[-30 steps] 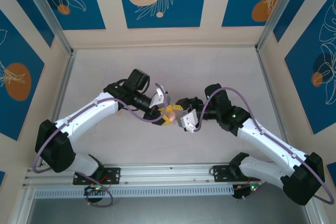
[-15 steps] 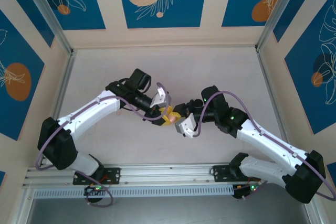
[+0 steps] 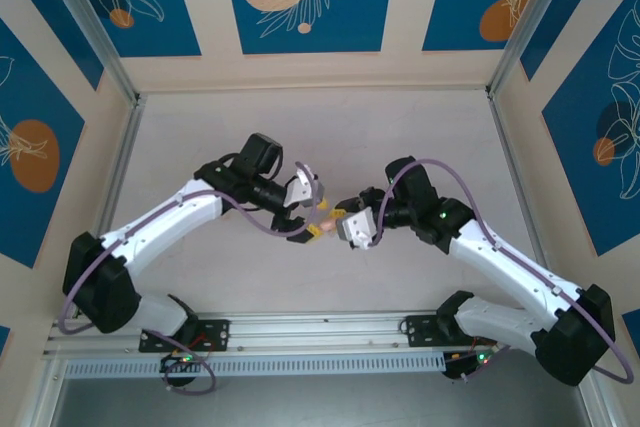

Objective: Insert the wireless bluetooth earbuds into the charging case

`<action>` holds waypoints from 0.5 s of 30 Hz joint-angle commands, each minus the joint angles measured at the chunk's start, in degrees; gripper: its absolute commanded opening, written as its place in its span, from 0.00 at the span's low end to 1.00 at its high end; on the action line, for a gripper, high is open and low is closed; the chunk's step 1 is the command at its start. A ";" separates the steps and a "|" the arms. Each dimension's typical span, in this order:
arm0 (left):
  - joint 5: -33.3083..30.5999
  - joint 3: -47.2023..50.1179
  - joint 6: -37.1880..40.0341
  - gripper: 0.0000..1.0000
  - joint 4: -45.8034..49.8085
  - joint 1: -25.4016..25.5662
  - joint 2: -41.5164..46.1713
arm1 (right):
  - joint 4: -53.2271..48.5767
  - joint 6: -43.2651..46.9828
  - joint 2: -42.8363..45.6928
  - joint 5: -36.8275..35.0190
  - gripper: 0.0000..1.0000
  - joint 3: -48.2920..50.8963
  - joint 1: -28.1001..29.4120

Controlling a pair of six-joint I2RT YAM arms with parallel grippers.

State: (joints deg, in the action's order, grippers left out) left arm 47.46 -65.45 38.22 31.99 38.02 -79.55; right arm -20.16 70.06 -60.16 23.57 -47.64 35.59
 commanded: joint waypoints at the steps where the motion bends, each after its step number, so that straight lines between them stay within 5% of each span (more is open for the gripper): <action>1: -5.68 3.44 0.39 0.72 -6.62 -0.47 5.10 | -4.96 -10.91 -1.98 8.04 0.14 -3.15 -3.59; 15: -13.64 3.14 2.57 0.62 -6.88 3.31 4.92 | -10.04 -24.04 -8.01 14.23 0.14 -8.28 -7.13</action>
State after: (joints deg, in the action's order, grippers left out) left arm 35.62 -60.80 39.57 25.69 39.99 -73.45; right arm -27.94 49.50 -67.46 33.71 -54.35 28.77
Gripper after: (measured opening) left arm 0.622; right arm 0.211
